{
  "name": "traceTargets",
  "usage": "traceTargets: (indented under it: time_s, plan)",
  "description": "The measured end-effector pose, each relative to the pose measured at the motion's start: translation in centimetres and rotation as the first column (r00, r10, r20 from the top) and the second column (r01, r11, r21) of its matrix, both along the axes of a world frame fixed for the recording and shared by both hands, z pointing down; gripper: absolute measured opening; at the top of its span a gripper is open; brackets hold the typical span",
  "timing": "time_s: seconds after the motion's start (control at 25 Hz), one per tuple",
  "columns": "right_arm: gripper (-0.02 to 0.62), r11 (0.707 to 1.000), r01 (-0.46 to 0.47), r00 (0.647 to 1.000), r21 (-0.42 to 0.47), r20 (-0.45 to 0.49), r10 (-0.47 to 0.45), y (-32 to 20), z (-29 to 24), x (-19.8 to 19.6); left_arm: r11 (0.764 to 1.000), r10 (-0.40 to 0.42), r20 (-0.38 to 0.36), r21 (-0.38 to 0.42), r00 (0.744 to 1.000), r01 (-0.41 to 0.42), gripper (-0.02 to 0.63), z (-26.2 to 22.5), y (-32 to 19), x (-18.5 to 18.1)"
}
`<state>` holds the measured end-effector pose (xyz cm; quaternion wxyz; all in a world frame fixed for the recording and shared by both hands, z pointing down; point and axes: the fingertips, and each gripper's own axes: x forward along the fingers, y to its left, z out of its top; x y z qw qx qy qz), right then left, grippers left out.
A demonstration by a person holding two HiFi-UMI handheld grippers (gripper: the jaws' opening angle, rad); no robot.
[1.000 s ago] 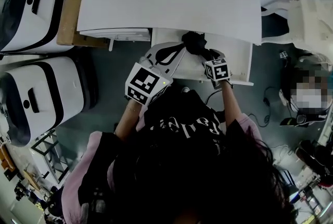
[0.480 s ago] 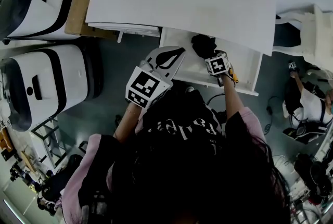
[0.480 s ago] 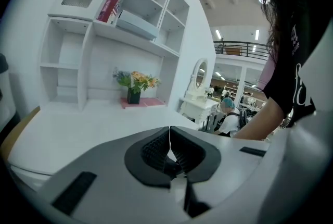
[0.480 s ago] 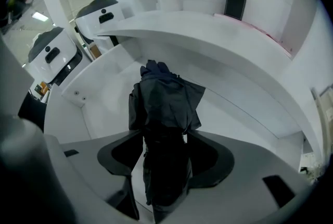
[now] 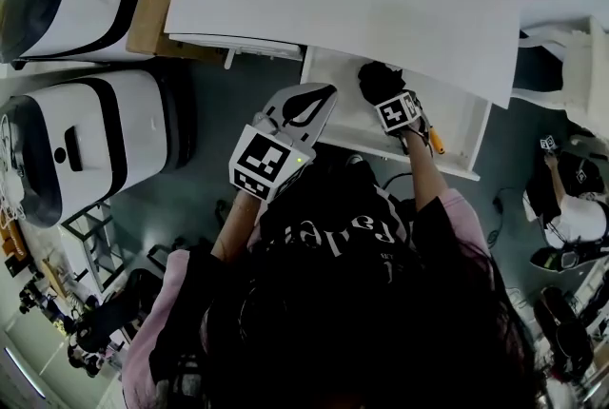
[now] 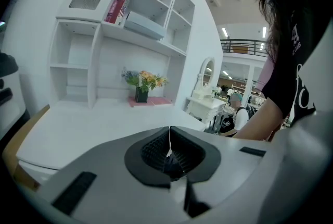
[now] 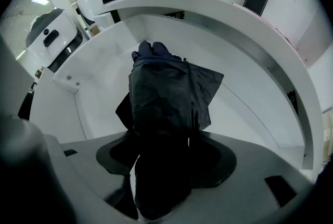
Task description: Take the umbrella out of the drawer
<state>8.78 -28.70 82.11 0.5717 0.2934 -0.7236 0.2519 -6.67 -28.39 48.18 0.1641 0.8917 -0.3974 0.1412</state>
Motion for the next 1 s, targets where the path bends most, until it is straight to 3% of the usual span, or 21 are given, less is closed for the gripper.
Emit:
traceTargets:
  time_s: [0.4,0.76,1.0]
  plan:
    - [0.275,1.0,0.001,1.0,-0.021,-0.003,-0.001,0.9,-0.3,-0.5,1.0,-0.015,0.011,-0.004,1.0,0.015,0.014,0.5,2.4,-2.2]
    - [0.275,0.983,0.161,0.987,0.085,-0.005,-0.161,2.2,-6.6,-0.9,0.999,0.028,-0.025,0.024,0.999,-0.027,0.014,-0.1,1.4,-1.9]
    - [0.275,0.979,0.111,0.993,0.173,0.016,-0.115,3.1,-11.8,-0.6,0.993,0.114,-0.035,0.029,0.993,-0.113,0.014,-0.5,1.1,0.0]
